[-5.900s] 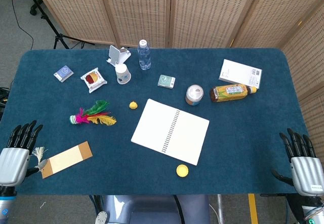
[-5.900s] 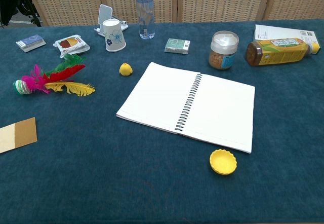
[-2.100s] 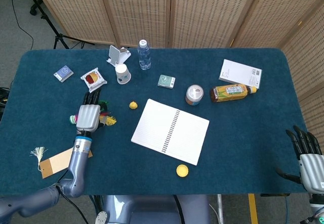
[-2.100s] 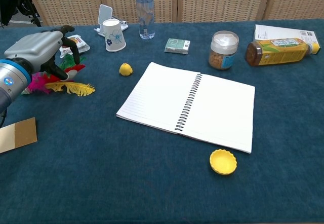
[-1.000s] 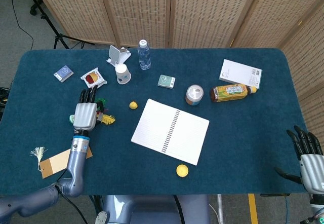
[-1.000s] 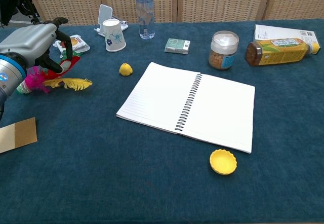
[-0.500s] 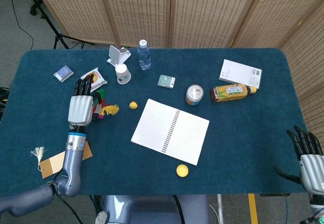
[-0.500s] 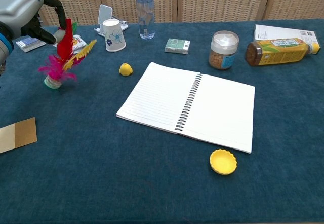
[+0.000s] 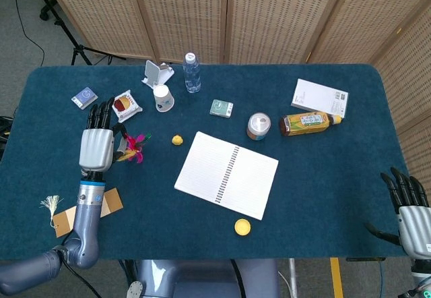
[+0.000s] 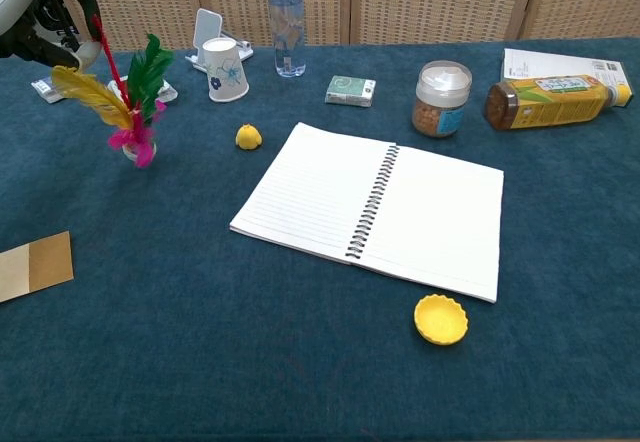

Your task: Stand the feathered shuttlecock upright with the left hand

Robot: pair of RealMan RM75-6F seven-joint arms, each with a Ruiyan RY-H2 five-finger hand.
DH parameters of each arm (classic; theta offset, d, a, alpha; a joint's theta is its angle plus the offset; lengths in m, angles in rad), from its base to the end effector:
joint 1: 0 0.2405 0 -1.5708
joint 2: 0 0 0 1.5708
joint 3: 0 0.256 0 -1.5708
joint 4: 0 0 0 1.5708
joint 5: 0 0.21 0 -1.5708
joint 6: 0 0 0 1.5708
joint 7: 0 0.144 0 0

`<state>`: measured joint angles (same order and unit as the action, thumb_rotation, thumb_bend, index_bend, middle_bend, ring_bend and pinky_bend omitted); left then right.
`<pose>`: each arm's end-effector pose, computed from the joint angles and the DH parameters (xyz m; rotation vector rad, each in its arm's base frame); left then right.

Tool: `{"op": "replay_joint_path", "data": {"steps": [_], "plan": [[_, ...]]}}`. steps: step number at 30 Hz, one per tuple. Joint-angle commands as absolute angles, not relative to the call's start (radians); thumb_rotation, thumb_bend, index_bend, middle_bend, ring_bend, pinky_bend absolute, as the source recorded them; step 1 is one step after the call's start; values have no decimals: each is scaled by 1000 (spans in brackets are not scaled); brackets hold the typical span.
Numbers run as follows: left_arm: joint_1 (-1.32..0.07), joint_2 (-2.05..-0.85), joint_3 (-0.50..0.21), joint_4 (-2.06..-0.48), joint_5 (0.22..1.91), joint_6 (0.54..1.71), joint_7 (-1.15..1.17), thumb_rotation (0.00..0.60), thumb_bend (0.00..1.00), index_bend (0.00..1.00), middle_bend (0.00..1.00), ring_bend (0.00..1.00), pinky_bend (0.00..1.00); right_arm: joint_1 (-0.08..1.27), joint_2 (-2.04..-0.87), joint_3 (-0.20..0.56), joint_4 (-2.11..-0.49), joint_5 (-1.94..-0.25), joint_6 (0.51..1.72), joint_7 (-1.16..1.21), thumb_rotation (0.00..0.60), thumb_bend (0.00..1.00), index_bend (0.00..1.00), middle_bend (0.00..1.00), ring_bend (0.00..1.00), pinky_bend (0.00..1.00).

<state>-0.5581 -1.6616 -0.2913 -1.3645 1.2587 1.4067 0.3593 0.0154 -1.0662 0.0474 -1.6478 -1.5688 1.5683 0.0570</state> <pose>-0.1776 0.3379 0.0382 -1.3434 -0.7298 -1.1401 -0.3058 -0.1585 0.1791 1.3482 -0.8875 0.9730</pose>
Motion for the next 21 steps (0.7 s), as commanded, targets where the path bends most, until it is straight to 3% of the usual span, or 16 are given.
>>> {"op": "replay_joint_path", "data": {"steps": [1, 8, 18, 21], "plan": [[-531, -1653, -263, -1365, 1262, 1414, 349, 600, 441, 694, 0, 0, 0, 14, -1066, 47, -1648, -1569, 1570, 56, 600, 0, 0, 0, 0, 0], [-495, -1648, -239, -1334, 1253, 1412, 315, 600, 439, 694, 0, 0, 0, 13, -1069, 45, -1649, -1573, 1572, 45, 600, 0, 0, 0, 0, 0], [-477, -1636, -258, -1297, 1260, 1431, 270, 600, 410, 693, 0, 0, 0, 20, -1083, 45, -1644, -1571, 1559, 15, 600, 0, 0, 0, 0, 0], [-476, -1637, -264, -1291, 1260, 1433, 265, 600, 388, 637, 0, 0, 0, 22, -1087, 47, -1641, -1572, 1559, 12, 600, 0, 0, 0, 0, 0]]}}
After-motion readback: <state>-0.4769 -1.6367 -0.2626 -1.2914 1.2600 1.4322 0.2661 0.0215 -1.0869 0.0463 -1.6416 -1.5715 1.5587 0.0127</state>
